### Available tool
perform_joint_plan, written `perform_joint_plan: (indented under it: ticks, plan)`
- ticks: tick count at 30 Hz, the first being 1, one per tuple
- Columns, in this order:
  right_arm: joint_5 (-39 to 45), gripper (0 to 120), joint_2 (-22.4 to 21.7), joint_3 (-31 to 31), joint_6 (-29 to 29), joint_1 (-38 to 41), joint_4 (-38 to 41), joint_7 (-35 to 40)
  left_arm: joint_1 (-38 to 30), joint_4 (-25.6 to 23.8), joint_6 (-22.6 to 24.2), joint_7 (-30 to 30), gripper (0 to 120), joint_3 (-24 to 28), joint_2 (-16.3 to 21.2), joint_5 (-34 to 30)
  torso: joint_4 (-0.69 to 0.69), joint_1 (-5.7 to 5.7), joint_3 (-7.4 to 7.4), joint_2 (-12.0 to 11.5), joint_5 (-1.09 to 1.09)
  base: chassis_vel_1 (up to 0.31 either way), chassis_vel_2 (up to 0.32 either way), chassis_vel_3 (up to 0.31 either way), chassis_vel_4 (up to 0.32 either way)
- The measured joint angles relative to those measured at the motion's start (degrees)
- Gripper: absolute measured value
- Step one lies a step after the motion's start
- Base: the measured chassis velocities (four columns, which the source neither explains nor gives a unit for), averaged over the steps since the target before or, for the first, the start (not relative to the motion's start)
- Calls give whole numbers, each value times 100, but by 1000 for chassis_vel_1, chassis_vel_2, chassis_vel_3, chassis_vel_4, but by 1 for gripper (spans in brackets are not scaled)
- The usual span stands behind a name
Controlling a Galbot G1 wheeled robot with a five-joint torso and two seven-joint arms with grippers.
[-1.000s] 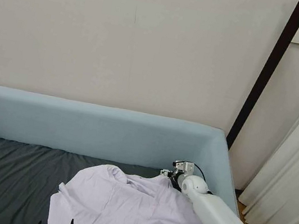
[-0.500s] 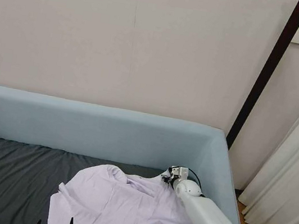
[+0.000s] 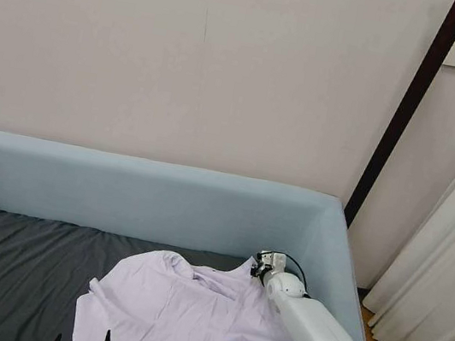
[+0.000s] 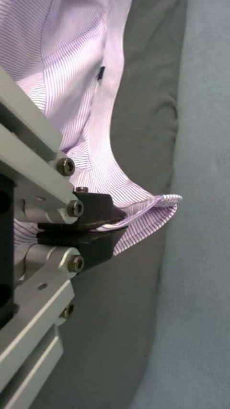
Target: Pick up the clothes from the sofa and hang them on the clothes hanger.
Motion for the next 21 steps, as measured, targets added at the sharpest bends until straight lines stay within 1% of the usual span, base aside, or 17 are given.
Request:
perform_joint_plan:
  ticks: [4, 6, 7, 8, 10, 12, 13, 16, 17, 19, 21]
  plan:
    - [-126, 0, -137, -83, 77, -47, 195, 14, -14, 2, 8, -18, 100, -18, 9, -10, 0, 0, 0, 0, 0, 0, 0, 0, 0]
    - [-249, 0, -333, -154, 202, -121, 531, 42, -31, 1, 19, -33, 100, -23, 21, -24, 0, 0, 0, 0, 1, 0, 0, 0, 0]
    - [-360, 0, -486, -175, 295, -185, 827, 56, -44, -1, 29, -35, 100, -23, 32, -36, 0, 0, 0, 0, 0, 0, 0, 0, 0]
    - [-360, 0, -486, -175, 295, -185, 827, 56, -44, -1, 29, -35, 100, -23, 32, -36, 0, 0, 0, 0, 0, 0, 0, 0, 0]
    - [-509, 0, -768, -195, 462, -284, 1400, 42, -79, -13, 70, -48, 100, -23, 58, -87, -1, 0, 1, 0, 1, 0, 0, 0, 0]
    - [-614, 0, -1114, -200, 691, -361, 2208, -30, -146, -25, 122, -63, 100, -31, 85, -136, -2, 0, 0, 0, 0, 0, 0, 0, 0]
    - [-614, 0, -1114, -200, 691, -361, 2208, -30, -146, -25, 122, -63, 100, -31, 85, -136, -2, 0, 0, 0, 0, 0, 0, 0, 0]
    - [-684, 0, -1599, -191, 1069, -446, 3288, -191, -225, -84, 220, -97, 100, -71, 158, -237, 1, 0, 0, 0, 1, 0, 0, 0, 0]
    - [-684, 0, -1599, -191, 1069, -446, 3288, -191, -225, -84, 220, -97, 100, -71, 158, -237, 1, 0, 0, 0, 1, 0, 0, 0, 0]
    - [-712, 0, -1914, -122, 1324, -481, 3862, -282, -264, -141, 288, -114, 100, -102, 227, -303, 0, 0, -1, 0, 0, 0, 0, 0, 0]
    - [-677, 0, -2171, -44, 1406, -491, 4375, -321, -301, -184, 336, -126, 100, -121, 304, -329, -2, 0, 0, 0, 0, 0, 0, 0, 0]
